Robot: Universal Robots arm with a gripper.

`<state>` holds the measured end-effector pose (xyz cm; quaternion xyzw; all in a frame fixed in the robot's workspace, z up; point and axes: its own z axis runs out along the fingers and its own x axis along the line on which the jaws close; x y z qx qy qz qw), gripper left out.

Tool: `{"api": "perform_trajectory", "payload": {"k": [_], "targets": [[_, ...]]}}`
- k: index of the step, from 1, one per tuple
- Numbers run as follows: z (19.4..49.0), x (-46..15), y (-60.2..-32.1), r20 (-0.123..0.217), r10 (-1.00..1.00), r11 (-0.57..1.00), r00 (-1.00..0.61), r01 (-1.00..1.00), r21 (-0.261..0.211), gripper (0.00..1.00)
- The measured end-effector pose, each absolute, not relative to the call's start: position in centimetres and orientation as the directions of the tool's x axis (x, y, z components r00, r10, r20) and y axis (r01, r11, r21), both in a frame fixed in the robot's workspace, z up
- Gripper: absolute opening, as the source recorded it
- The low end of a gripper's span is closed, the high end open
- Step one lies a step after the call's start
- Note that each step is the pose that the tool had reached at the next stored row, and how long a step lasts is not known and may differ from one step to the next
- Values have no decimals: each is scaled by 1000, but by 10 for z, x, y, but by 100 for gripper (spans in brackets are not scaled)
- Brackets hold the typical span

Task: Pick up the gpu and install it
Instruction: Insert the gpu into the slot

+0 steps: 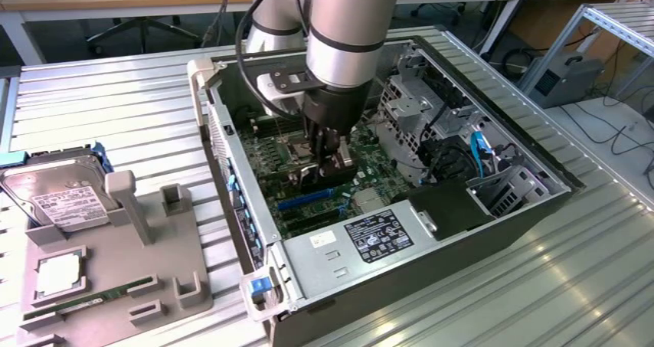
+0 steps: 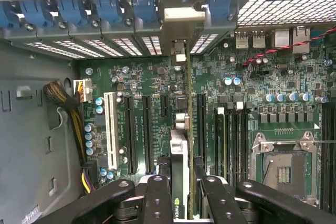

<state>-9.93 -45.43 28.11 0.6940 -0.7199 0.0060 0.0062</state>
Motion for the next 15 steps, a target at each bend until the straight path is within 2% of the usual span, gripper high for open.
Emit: {"api": "perform_trajectory", "payload": {"k": [15], "targets": [[278, -101, -453, 17, -999, 37, -37, -999, 0, 27]]}}
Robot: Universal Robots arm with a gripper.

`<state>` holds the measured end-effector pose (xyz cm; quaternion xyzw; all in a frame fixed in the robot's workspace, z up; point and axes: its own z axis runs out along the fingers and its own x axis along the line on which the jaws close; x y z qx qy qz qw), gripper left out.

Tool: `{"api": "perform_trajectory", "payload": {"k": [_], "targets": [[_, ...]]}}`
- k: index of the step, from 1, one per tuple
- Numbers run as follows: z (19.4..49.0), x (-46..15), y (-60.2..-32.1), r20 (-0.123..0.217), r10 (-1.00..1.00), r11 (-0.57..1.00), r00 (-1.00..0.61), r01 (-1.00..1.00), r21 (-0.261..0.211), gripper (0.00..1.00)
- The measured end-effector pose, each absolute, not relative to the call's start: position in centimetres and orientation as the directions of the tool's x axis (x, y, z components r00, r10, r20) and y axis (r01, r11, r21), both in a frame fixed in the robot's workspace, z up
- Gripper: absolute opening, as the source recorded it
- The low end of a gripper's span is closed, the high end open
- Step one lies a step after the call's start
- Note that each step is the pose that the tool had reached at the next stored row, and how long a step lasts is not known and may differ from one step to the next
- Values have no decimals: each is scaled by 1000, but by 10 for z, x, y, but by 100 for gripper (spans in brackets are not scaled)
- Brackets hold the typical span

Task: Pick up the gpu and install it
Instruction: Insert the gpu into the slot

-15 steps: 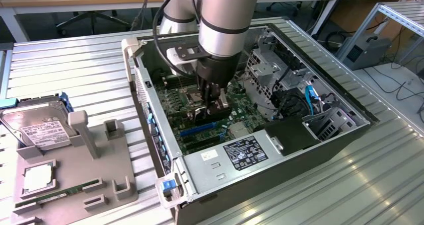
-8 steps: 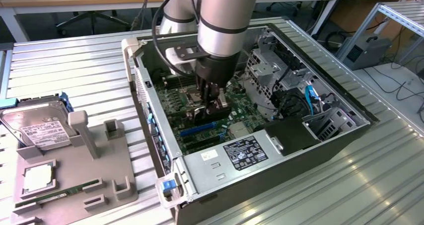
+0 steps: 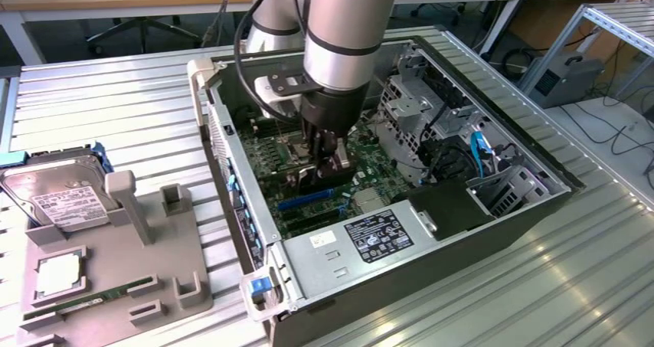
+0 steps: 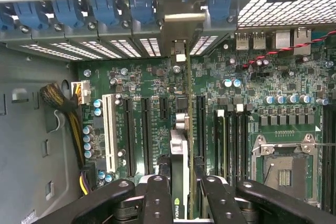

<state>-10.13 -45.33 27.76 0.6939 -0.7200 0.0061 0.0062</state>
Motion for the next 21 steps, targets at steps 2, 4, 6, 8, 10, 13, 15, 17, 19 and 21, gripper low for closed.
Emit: {"api": "perform_trajectory", "payload": {"k": [2, 4, 6, 8, 10, 13, 15, 17, 19, 21], "targets": [[275, -102, -453, 17, -999, 37, -37, -999, 0, 27], [275, -102, -453, 17, -999, 37, -37, -999, -1, 27], [274, -102, -453, 17, -999, 37, -37, -999, -2, 27], [274, -102, -453, 17, -999, 37, -37, -999, -2, 27], [272, -102, -453, 17, -999, 36, -36, -999, -2, 27], [272, -103, -453, 17, -999, 36, -36, -999, -2, 27], [271, -103, -453, 17, -999, 36, -36, -999, -2, 27], [270, -103, -453, 17, -999, 36, -36, -999, -2, 27], [269, -103, -453, 17, -999, 37, -37, -999, -2, 27], [268, -103, -453, 17, -999, 36, -36, -999, -2, 27]]}}
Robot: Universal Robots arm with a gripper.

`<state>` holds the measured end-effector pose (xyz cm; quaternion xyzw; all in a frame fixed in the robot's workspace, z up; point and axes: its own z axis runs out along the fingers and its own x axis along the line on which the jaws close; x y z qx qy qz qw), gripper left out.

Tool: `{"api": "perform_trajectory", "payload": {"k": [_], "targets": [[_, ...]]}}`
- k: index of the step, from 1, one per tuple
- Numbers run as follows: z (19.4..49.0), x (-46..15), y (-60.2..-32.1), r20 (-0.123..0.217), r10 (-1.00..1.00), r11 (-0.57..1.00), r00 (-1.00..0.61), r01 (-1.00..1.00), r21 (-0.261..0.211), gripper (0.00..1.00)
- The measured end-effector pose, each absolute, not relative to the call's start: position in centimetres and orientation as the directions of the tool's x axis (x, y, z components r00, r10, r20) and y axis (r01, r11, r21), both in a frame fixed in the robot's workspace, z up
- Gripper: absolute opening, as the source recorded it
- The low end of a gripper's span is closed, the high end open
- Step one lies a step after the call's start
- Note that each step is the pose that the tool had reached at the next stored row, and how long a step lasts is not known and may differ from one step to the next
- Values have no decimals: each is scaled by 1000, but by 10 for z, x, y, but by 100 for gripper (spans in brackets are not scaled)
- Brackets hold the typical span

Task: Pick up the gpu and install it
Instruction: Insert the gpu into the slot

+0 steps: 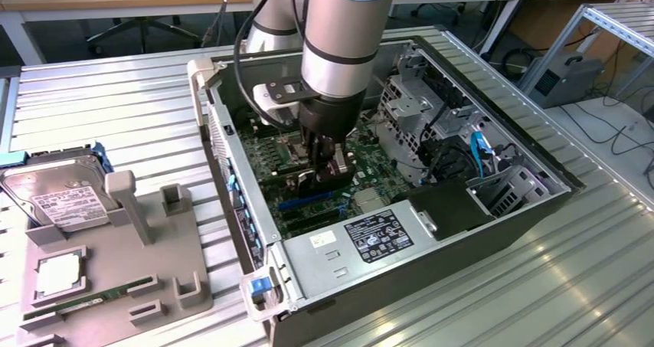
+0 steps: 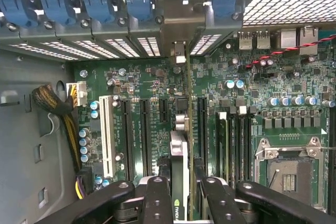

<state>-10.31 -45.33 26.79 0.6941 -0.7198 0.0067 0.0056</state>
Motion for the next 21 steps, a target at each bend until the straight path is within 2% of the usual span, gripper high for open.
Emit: {"api": "perform_trajectory", "payload": {"k": [21], "targets": [[266, -103, -453, 18, -999, 36, -36, -999, 10, 27]]}}
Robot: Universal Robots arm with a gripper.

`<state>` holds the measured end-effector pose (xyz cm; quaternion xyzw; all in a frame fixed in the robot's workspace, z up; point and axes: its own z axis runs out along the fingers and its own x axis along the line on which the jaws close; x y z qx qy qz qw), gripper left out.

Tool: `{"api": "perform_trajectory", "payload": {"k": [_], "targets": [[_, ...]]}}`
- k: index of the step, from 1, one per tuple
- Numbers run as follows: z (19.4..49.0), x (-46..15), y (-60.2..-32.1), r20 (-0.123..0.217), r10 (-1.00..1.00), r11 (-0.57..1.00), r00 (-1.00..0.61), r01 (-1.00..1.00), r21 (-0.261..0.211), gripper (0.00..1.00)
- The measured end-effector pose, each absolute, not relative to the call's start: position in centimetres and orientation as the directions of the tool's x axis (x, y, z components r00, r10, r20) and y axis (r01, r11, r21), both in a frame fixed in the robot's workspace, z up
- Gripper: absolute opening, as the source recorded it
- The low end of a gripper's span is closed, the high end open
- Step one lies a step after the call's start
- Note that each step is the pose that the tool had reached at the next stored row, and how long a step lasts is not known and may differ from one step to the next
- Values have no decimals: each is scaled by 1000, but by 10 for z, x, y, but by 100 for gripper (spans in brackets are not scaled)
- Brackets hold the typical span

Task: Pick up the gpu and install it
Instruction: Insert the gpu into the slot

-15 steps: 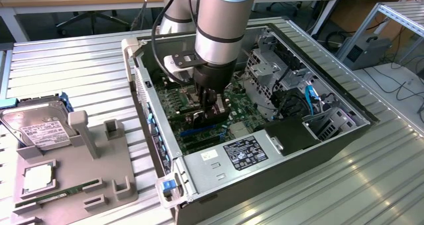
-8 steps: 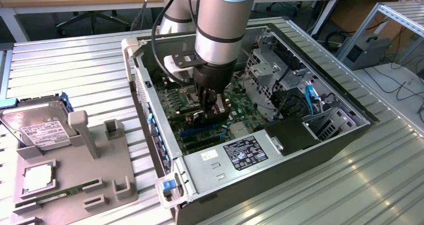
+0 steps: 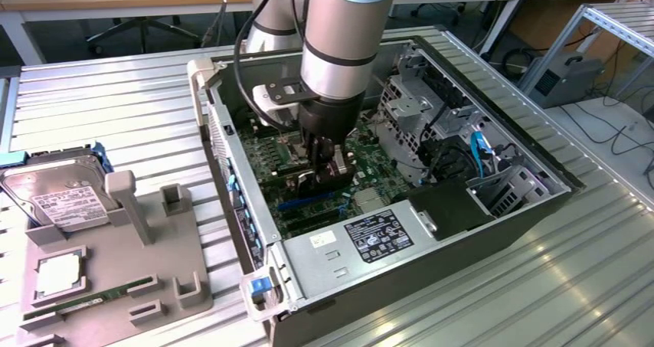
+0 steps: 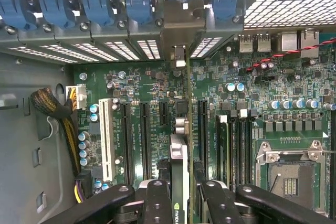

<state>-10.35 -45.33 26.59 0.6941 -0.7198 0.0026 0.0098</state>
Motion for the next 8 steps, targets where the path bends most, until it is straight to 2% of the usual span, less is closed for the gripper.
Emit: {"api": "perform_trajectory", "payload": {"k": [8], "targets": [[266, -104, -453, 18, -999, 37, -36, -999, 10, 27]]}}
